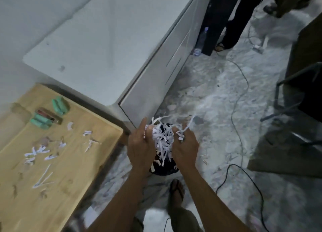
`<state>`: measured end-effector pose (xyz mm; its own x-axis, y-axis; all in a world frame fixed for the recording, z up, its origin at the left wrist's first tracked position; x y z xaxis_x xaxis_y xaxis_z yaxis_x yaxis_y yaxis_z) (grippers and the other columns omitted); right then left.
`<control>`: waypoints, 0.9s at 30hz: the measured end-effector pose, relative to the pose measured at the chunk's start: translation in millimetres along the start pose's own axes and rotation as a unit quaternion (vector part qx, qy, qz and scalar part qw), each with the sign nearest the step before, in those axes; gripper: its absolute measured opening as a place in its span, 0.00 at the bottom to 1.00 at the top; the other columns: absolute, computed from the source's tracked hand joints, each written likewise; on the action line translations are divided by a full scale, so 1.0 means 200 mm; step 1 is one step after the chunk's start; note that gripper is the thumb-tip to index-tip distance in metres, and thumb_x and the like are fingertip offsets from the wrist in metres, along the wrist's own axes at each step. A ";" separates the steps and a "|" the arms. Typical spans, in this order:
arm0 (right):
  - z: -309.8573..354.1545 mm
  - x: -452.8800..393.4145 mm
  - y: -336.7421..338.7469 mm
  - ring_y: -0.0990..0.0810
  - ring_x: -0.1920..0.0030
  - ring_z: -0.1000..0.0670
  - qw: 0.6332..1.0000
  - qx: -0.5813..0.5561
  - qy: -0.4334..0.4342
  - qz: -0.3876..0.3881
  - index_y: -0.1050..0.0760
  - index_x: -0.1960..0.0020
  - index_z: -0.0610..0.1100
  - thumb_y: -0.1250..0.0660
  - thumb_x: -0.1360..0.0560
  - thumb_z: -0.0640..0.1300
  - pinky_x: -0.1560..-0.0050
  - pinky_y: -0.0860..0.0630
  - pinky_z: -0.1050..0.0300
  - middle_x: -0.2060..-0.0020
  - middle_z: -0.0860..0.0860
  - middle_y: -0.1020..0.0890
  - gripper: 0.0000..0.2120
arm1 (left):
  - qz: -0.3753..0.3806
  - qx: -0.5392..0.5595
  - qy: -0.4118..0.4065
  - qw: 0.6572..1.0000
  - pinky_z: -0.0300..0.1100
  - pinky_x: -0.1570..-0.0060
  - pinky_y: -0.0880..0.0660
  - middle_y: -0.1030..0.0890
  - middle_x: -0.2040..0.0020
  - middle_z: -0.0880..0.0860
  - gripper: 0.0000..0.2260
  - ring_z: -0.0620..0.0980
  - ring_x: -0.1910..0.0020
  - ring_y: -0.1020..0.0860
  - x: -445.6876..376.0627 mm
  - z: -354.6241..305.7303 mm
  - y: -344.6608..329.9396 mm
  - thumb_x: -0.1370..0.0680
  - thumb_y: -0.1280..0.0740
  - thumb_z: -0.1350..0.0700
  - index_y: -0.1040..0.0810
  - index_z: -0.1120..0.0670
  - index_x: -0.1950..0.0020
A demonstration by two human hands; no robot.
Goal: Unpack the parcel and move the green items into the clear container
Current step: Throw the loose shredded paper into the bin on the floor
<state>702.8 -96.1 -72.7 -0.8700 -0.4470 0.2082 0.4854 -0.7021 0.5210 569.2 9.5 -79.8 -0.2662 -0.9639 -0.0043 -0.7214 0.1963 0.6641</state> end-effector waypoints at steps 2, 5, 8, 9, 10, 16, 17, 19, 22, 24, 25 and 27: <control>-0.20 -0.12 -0.10 0.25 0.51 0.52 1.000 -0.003 -0.022 0.015 0.22 0.40 0.44 0.36 0.21 0.52 0.51 0.31 0.60 0.52 0.50 0.24 0.15 | 0.037 -0.020 0.035 0.999 0.53 0.42 0.24 0.18 0.38 0.57 0.24 0.58 0.38 0.22 -0.03 0.15 -0.21 0.18 0.48 0.38 0.28 0.44 0.26; -0.51 -0.28 -0.28 0.23 0.49 0.48 0.999 0.019 -0.041 0.019 0.23 0.40 0.41 0.36 0.20 0.51 0.50 0.27 0.56 0.49 0.48 0.22 0.15 | 0.065 -0.031 0.084 0.994 0.54 0.39 0.25 0.21 0.32 0.53 0.24 0.56 0.33 0.25 -0.05 0.41 -0.50 0.17 0.47 0.35 0.30 0.42 0.25; -0.84 -0.43 -0.48 0.22 0.46 0.44 0.995 0.061 -0.061 0.056 0.25 0.38 0.39 0.38 0.20 0.54 0.52 0.33 0.61 0.47 0.43 0.21 0.20 | 0.105 -0.058 0.096 0.988 0.54 0.32 0.29 0.26 0.27 0.54 0.23 0.56 0.27 0.30 -0.09 0.67 -0.80 0.16 0.46 0.38 0.34 0.43 0.22; -0.95 -0.46 -0.56 0.23 0.45 0.44 0.992 0.072 -0.061 0.082 0.26 0.37 0.38 0.40 0.20 0.56 0.53 0.34 0.62 0.47 0.42 0.21 0.23 | 0.123 -0.065 0.101 0.985 0.55 0.30 0.31 0.28 0.26 0.55 0.25 0.57 0.26 0.31 -0.10 0.77 -0.91 0.16 0.48 0.38 0.37 0.43 0.20; -1.04 -0.49 -0.63 0.22 0.46 0.44 0.990 0.081 -0.049 0.105 0.26 0.36 0.38 0.42 0.20 0.59 0.53 0.35 0.62 0.48 0.41 0.21 0.26 | 0.141 -0.068 0.105 0.982 0.56 0.29 0.32 0.28 0.25 0.56 0.26 0.57 0.26 0.31 -0.10 0.85 -1.00 0.16 0.49 0.37 0.39 0.44 0.20; -1.45 -0.54 -0.83 0.31 0.29 0.43 0.974 0.123 -0.050 0.185 0.38 0.24 0.42 0.41 0.20 0.57 0.31 0.32 0.45 0.29 0.43 0.29 0.29 | 0.206 -0.056 0.153 0.965 0.49 0.35 0.31 0.29 0.25 0.56 0.25 0.57 0.29 0.29 -0.05 1.11 -1.25 0.15 0.49 0.41 0.43 0.47 0.18; -1.45 -0.53 -0.84 0.32 0.28 0.43 0.973 0.122 -0.049 0.189 0.38 0.24 0.41 0.40 0.20 0.56 0.30 0.33 0.44 0.28 0.43 0.31 0.30 | 0.207 -0.053 0.155 0.965 0.48 0.35 0.31 0.30 0.24 0.55 0.25 0.56 0.28 0.30 -0.04 1.11 -1.25 0.15 0.49 0.41 0.42 0.47 0.18; -1.45 -0.52 -0.84 0.33 0.28 0.43 0.972 0.114 -0.051 0.200 0.39 0.24 0.41 0.40 0.19 0.54 0.30 0.33 0.45 0.27 0.43 0.32 0.29 | 0.209 -0.046 0.151 0.965 0.49 0.34 0.31 0.31 0.24 0.54 0.25 0.56 0.29 0.29 -0.03 1.10 -1.23 0.15 0.49 0.41 0.41 0.47 0.18; -1.38 -0.51 -0.79 0.33 0.28 0.43 0.970 0.123 -0.054 0.204 0.38 0.24 0.41 0.41 0.19 0.54 0.30 0.34 0.46 0.28 0.43 0.31 0.28 | 0.208 -0.028 0.146 0.967 0.52 0.31 0.30 0.31 0.23 0.53 0.25 0.55 0.29 0.28 -0.03 1.02 -1.17 0.15 0.48 0.40 0.40 0.47 0.19; -1.28 -0.48 -0.75 0.33 0.28 0.43 0.968 0.127 -0.050 0.208 0.38 0.24 0.41 0.41 0.19 0.54 0.30 0.33 0.45 0.28 0.43 0.31 0.28 | 0.207 -0.026 0.132 0.969 0.49 0.31 0.31 0.31 0.23 0.53 0.25 0.53 0.28 0.29 -0.02 0.92 -1.09 0.15 0.48 0.41 0.39 0.48 0.19; -1.21 -0.46 -0.71 0.32 0.29 0.43 0.969 0.122 -0.050 0.209 0.38 0.24 0.41 0.41 0.19 0.54 0.30 0.33 0.44 0.28 0.43 0.31 0.27 | 0.205 -0.024 0.123 0.971 0.47 0.31 0.32 0.31 0.23 0.53 0.25 0.53 0.27 0.30 -0.01 0.86 -1.04 0.15 0.48 0.42 0.39 0.49 0.19; -1.05 -0.42 -0.63 0.32 0.29 0.43 0.971 0.107 -0.048 0.207 0.38 0.25 0.42 0.41 0.19 0.54 0.31 0.32 0.42 0.28 0.43 0.31 0.27 | 0.202 -0.010 0.105 0.974 0.45 0.28 0.35 0.32 0.22 0.53 0.24 0.52 0.24 0.33 0.01 0.71 -0.91 0.14 0.47 0.44 0.39 0.50 0.19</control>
<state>733.9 -87.1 -330.0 -0.6138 -0.6045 0.5077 0.7747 -0.3375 0.5347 610.4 -2.0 -306.6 -0.3878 -0.8250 0.4111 -0.5721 0.5651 0.5945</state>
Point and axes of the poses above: each hand's wrist, its own x-axis away from the middle knuckle, its own y-axis out of the back of the hand, z = x × y, the point moved 6 cm from there along -x, towards the middle knuckle
